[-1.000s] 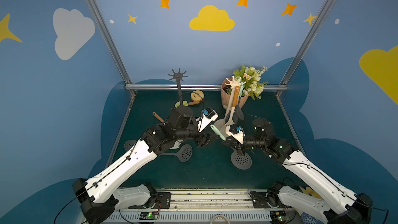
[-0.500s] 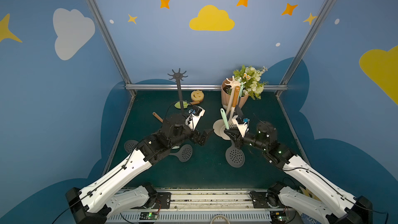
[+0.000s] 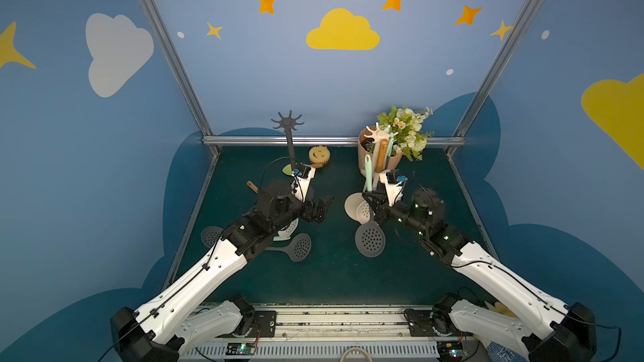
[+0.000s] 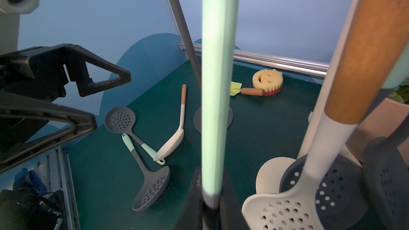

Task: Hang the skimmer on the kitchen utensil rack
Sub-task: Hang the skimmer on the rack.

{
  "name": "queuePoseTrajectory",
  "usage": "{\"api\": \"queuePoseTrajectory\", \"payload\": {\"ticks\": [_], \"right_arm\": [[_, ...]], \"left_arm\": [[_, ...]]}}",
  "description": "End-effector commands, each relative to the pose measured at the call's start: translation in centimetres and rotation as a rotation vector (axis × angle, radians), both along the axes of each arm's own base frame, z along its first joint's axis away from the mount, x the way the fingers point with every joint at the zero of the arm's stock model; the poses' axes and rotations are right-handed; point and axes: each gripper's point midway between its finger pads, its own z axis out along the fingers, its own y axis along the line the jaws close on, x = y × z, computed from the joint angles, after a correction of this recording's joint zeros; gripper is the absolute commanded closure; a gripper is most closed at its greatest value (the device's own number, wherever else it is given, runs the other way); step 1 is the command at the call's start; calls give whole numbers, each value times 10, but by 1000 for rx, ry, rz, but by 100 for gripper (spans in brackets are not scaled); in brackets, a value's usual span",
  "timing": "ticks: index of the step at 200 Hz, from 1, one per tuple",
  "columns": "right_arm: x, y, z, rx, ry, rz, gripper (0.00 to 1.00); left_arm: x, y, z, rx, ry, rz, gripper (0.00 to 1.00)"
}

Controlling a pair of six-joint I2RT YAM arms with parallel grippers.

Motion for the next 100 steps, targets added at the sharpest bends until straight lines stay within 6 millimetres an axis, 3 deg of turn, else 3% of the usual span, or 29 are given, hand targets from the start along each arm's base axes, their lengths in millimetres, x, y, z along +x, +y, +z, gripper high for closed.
{"api": "queuePoseTrajectory", "payload": {"ticks": [1, 68, 100], "right_arm": [[4, 1, 30, 68, -47, -30, 100], [0, 0, 36, 93, -30, -43, 100], [1, -1, 40, 99, -27, -49, 100]], "left_arm": [[2, 4, 16, -80, -25, -7, 0], [-14, -1, 34, -199, -38, -176, 0], [-11, 2, 34, -229, -37, -202, 0]]}}
